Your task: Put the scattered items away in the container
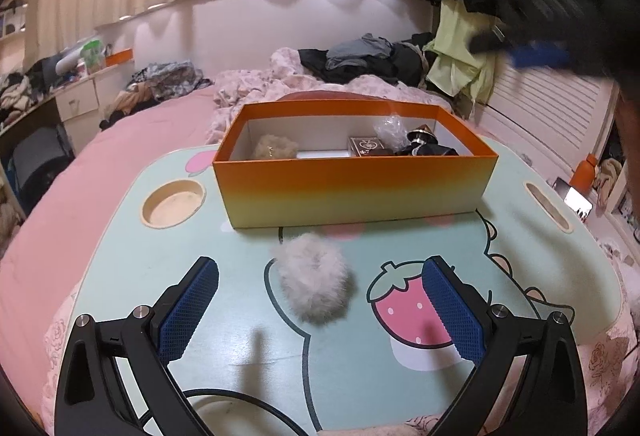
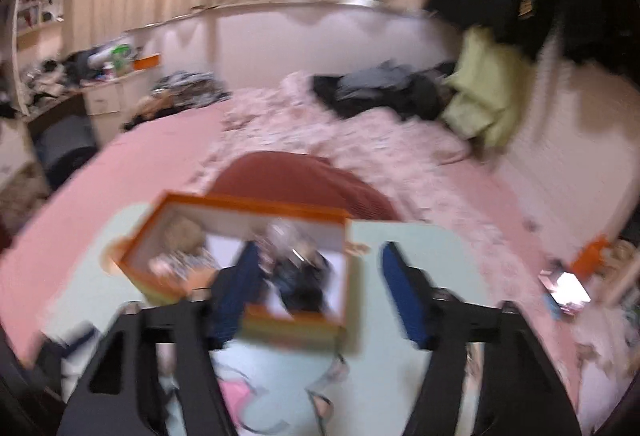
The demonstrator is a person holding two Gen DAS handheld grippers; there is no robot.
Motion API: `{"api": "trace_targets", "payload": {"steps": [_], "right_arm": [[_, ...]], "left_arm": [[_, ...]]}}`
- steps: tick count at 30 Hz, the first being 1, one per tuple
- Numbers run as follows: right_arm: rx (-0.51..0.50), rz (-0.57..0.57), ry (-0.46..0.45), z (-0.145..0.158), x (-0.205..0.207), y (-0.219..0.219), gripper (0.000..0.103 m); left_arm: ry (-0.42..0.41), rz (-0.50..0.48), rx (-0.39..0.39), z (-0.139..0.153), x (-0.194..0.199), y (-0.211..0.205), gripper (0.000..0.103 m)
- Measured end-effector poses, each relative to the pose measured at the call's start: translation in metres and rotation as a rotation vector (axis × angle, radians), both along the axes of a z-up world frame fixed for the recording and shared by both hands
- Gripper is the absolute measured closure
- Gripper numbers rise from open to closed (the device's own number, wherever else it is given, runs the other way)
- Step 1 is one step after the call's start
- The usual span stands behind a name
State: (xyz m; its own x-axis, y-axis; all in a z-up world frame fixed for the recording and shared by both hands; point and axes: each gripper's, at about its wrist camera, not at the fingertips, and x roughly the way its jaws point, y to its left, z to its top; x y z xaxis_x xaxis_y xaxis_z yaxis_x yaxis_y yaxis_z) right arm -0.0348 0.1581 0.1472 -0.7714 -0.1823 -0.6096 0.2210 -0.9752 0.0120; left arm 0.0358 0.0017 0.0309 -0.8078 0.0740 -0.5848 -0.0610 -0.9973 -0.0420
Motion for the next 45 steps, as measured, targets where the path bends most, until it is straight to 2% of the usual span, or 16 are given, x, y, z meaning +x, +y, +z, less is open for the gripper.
{"api": "trace_targets", "payload": {"steps": [1,2,6,8,9,10,12,18,21,28,32,35,37,39,45], "right_arm": [[-0.021,0.030,-0.037,0.004,-0.015,-0.003,0.091],[-0.022,0.045,-0.073,0.005,-0.031,-0.008,0.100],[0.108,0.061,-0.162,-0.015,-0.081,-0.034,0.102],[0.097,0.052,-0.217,-0.027,-0.097,-0.037,0.100],[0.101,0.040,-0.235,-0.033,-0.103,-0.038,0.095],[0.132,0.013,-0.232,-0.040,-0.107,-0.040,0.083],[0.171,-0.010,-0.218,-0.047,-0.109,-0.038,0.071],[0.217,-0.029,-0.275,-0.065,-0.129,-0.045,0.071],[0.267,-0.030,-0.271,-0.069,-0.131,-0.050,0.056],[0.466,-0.010,-0.222,-0.082,-0.124,-0.073,0.055],[0.430,0.036,-0.233,-0.080,-0.121,-0.075,0.055],[0.482,0.043,-0.240,-0.087,-0.124,-0.083,0.055],[0.447,0.072,-0.303,-0.094,-0.130,-0.085,0.095],[0.402,0.071,-0.333,-0.097,-0.134,-0.082,0.098],[0.280,0.109,-0.313,-0.080,-0.123,-0.075,0.102]], "left_arm": [[-0.003,0.003,0.013,0.000,0.000,-0.002,0.001],[-0.006,0.006,0.021,-0.001,0.000,-0.003,0.001],[-0.018,0.013,0.042,-0.005,-0.001,-0.005,0.001],[-0.020,0.010,0.045,-0.005,-0.001,-0.006,0.001],[-0.022,0.010,0.043,-0.006,-0.001,-0.005,0.001],[-0.025,0.010,0.041,-0.006,-0.002,-0.005,0.001],[-0.032,0.010,0.032,-0.008,-0.002,-0.003,0.001],[-0.033,0.009,0.030,-0.007,-0.003,-0.003,0.001],[-0.039,0.009,0.032,-0.008,-0.003,-0.003,0.001],[-0.050,0.013,0.050,-0.009,-0.004,-0.007,0.001],[-0.054,0.014,0.053,-0.009,-0.005,-0.008,0.001],[-0.057,0.012,0.054,-0.009,-0.006,-0.008,0.001],[-0.059,0.012,0.059,-0.009,-0.006,-0.010,0.001],[-0.062,0.013,0.067,-0.009,-0.006,-0.013,0.001],[-0.070,0.017,0.093,-0.010,-0.007,-0.019,0.001]]}}
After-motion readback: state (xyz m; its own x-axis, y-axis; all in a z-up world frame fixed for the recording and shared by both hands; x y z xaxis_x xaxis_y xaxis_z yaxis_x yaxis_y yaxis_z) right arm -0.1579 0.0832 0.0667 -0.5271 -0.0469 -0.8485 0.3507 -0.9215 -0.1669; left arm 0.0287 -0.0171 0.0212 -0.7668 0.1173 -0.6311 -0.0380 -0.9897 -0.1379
